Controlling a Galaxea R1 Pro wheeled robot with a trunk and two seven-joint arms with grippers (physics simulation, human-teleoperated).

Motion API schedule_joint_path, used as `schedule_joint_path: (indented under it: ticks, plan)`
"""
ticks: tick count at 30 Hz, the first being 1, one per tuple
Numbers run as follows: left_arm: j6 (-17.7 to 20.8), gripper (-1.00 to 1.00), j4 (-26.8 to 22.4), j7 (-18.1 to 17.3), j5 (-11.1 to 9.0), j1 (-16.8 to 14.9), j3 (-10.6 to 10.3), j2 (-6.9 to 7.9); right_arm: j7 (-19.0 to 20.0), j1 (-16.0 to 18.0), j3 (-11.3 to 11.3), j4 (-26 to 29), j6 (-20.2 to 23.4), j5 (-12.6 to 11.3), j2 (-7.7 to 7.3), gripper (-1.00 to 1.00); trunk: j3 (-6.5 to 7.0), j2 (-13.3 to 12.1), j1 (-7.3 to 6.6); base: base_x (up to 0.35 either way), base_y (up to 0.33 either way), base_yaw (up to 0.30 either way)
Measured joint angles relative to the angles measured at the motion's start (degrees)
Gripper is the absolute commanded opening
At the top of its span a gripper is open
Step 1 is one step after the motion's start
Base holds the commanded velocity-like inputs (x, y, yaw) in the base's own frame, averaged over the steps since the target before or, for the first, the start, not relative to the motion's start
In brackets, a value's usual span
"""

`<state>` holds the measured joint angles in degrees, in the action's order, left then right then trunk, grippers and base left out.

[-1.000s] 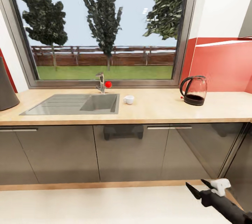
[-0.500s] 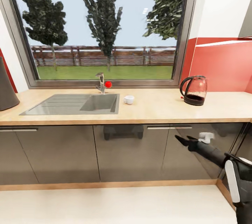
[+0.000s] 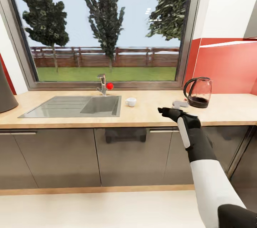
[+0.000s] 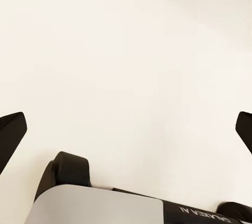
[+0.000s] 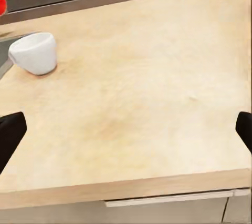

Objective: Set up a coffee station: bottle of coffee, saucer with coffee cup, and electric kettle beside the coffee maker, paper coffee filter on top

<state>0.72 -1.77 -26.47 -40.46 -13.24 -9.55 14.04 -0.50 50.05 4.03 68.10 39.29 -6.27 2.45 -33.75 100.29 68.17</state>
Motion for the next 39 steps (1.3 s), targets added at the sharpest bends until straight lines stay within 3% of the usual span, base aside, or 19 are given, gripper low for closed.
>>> schedule_joint_path:
  ticks: [2,9,20,23,24,39]
  plan:
    - [0.0,1.0,0.0,0.0,0.0,0.0,0.0,0.0,-2.3,0.2,-0.1,-3.0,-2.4,0.2,-0.01,1.0,0.0,0.0,0.0,0.113,-0.028,0.0]
    - [0.0,1.0,0.1,0.0,0.0,0.0,0.1,0.0,-8.8,0.6,-1.1,-5.3,-4.0,0.3,-0.01,1.0,0.0,0.0,0.0,0.18,-0.054,0.0]
    - [0.0,1.0,0.1,0.0,0.0,0.0,0.1,0.0,-12.0,0.6,-1.7,-5.8,-4.1,0.4,-0.1,1.0,0.0,0.0,-0.01,0.136,-0.057,0.0]
    - [0.0,1.0,0.1,0.0,0.0,0.0,0.1,0.0,-15.6,0.6,-3.2,-5.8,-4.1,0.4,-0.12,1.0,0.01,0.0,-0.02,0.168,-0.045,0.0]
    - [0.0,1.0,0.1,0.0,0.0,0.0,0.1,0.0,-18.8,0.6,-5.0,-5.8,-4.1,0.3,-0.12,1.0,0.0,0.0,0.0,0.053,-0.015,0.0]
    - [0.0,1.0,0.2,0.0,0.0,0.0,0.2,0.02,-19.9,0.6,-5.7,-5.1,-4.0,0.3,-0.14,1.0,0.0,0.0,0.01,0.055,-0.038,0.0]
